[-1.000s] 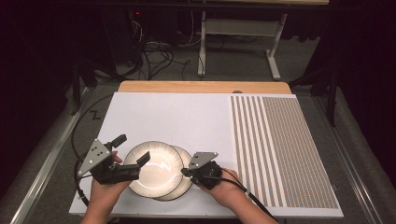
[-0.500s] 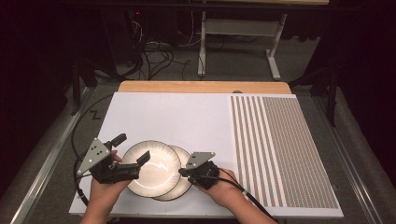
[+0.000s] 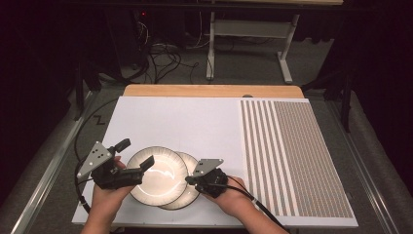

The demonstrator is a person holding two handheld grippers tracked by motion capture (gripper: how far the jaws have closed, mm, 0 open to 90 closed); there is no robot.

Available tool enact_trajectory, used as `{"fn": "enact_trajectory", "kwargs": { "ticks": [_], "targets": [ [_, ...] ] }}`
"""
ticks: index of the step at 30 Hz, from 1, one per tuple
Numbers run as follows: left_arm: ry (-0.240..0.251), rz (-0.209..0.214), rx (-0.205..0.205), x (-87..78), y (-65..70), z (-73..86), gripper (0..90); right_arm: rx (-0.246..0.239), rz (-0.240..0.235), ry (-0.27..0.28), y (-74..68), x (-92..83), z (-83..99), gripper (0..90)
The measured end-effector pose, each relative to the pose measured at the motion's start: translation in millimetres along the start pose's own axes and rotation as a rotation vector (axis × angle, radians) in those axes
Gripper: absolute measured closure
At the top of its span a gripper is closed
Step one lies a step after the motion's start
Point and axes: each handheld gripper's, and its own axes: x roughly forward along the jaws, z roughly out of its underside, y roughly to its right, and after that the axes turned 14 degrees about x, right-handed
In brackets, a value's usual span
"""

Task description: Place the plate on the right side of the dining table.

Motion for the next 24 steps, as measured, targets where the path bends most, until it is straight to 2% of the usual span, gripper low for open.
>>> {"fn": "enact_trajectory", "kwargs": {
  "ticks": [5,7,9,13,16,24],
  "targets": [
    [-0.068,0.08,-0.078,2.3,-8.8,3.5,0.9,-0.005,0.002,0.0,-0.4,0.2,-0.4,90.0],
    [-0.082,0.083,-0.085,2.2,-10.4,3.6,1.1,-0.007,0.002,0.0,-0.6,0.1,-0.6,90.0],
    [-0.082,0.098,-0.118,2.4,-13.7,4.1,1.1,-0.005,-0.001,-0.001,-0.2,0.2,-1.1,90.0],
    [-0.117,0.11,-0.157,3.0,-18.9,5.2,1.1,-0.005,-0.001,-0.006,0.7,0.3,-1.1,90.0],
    [-0.134,0.141,-0.231,2.7,-22.4,7.2,1.1,-0.007,-0.001,-0.009,0.3,0.2,-0.9,90.0],
    [-0.196,0.222,-0.304,5.7,-27.0,4.6,1.1,-0.007,-0.001,-0.01,0.3,0.1,-0.9,90.0]
  ]
}}
